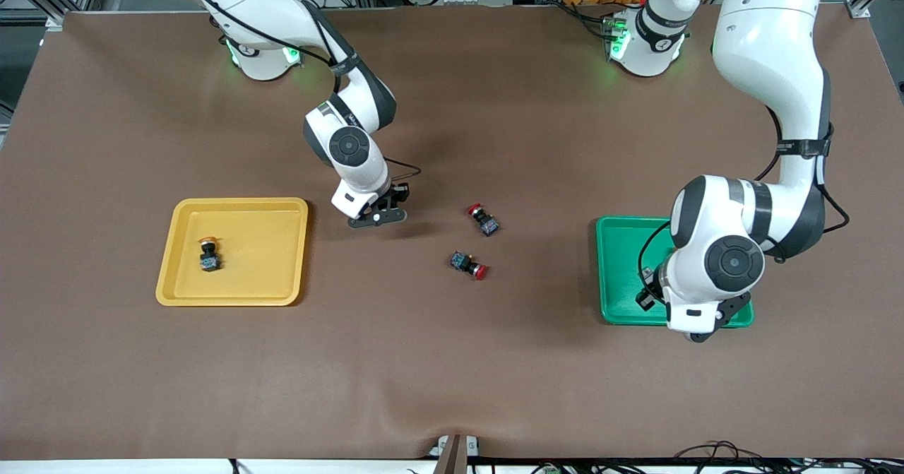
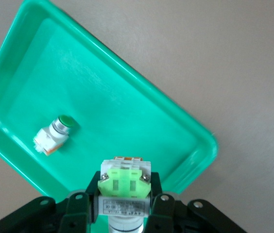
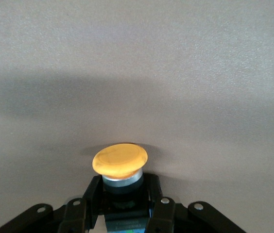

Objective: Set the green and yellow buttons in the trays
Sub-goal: 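Carry the orange button with the right gripper while the left gripper places green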

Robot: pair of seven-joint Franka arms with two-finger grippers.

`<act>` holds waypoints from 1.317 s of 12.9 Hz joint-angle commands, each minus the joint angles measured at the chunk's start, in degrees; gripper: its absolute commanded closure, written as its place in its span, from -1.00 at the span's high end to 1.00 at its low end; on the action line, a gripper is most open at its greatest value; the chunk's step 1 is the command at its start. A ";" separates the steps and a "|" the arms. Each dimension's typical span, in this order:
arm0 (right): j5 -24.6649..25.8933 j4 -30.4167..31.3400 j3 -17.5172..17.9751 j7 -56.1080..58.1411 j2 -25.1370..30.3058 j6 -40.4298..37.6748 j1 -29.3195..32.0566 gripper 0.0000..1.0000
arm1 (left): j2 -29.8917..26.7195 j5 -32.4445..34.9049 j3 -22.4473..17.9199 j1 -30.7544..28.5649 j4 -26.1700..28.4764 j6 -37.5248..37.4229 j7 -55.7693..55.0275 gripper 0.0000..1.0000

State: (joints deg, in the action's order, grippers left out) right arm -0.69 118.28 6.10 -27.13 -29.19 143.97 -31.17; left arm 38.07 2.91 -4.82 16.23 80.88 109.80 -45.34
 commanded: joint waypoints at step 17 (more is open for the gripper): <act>1.13 -9.30 -0.21 33.14 10.12 -30.67 21.91 -1.00 | -14.22 0.07 0.60 -6.91 6.64 -8.63 28.19 1.00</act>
State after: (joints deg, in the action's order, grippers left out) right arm -0.15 108.92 4.88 -2.05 -19.92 115.07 -14.94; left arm 30.92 2.92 -4.70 10.76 82.25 102.91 -20.13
